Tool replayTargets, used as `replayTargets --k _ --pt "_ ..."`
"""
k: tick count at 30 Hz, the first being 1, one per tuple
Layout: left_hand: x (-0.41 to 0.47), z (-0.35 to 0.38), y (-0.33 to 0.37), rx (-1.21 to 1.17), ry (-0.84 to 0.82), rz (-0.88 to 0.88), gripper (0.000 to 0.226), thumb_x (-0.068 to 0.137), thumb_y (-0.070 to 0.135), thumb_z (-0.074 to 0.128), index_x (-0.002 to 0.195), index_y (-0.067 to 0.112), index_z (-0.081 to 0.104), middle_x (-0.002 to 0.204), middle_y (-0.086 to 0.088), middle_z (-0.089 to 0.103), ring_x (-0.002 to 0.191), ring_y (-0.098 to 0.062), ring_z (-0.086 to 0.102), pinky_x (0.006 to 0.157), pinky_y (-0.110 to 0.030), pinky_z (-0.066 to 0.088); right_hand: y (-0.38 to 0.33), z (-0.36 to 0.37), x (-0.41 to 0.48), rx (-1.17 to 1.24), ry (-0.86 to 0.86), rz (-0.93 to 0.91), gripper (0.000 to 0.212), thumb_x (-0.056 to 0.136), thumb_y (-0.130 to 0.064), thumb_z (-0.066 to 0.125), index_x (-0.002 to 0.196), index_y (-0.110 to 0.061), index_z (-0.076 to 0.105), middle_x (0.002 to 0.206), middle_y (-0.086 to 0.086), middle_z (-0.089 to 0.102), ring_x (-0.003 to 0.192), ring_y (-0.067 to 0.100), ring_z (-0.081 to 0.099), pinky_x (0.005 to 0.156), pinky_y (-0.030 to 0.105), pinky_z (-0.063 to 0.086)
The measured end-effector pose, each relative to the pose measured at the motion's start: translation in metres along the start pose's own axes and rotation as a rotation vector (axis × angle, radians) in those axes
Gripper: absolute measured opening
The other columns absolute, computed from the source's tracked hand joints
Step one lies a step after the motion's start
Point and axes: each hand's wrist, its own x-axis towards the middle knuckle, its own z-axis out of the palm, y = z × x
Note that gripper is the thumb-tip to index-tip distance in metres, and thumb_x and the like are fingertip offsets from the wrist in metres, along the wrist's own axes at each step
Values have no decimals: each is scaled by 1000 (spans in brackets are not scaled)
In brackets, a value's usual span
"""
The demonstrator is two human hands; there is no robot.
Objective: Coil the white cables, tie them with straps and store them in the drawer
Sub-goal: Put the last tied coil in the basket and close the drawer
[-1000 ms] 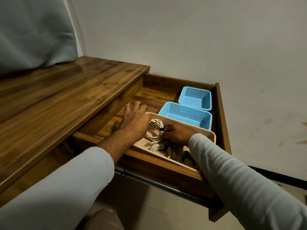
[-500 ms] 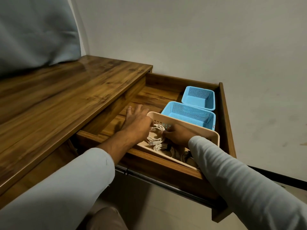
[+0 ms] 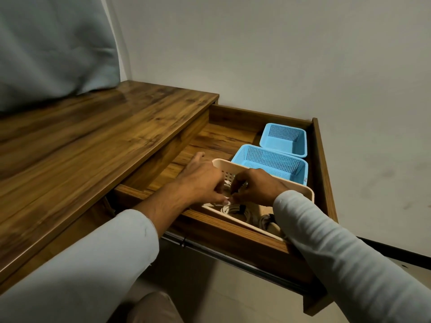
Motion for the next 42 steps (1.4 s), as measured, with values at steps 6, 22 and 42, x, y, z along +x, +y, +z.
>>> replayTargets --k 6,22,42 --pt "8 0 8 137 -57 -9 18 85 48 76 88 32 68 110 8 70 122 -15 56 126 -54 9 2 4 -1 -106 20 -27 17 83 -39 83 97 -29 80 101 -7 74 96 16 66 82 34 55" --pt "2 -13 17 171 -414 10 31 106 34 49 130 20 61 135 -3 63 139 -23 47 124 -60 -11 -9 -7 -20 -350 -148 -57 35 101 -30 60 132 -44 66 145 -3 60 128 23 57 107 36 47" --pt "-42 -61 162 -2 62 228 100 88 86 23 164 24 6 173 -4 1 159 -28 -8 124 -64 -3 76 -100 -145 -93 300 166 52 106 -20 54 156 -26 42 158 5 48 141 29 49 116 44 40"
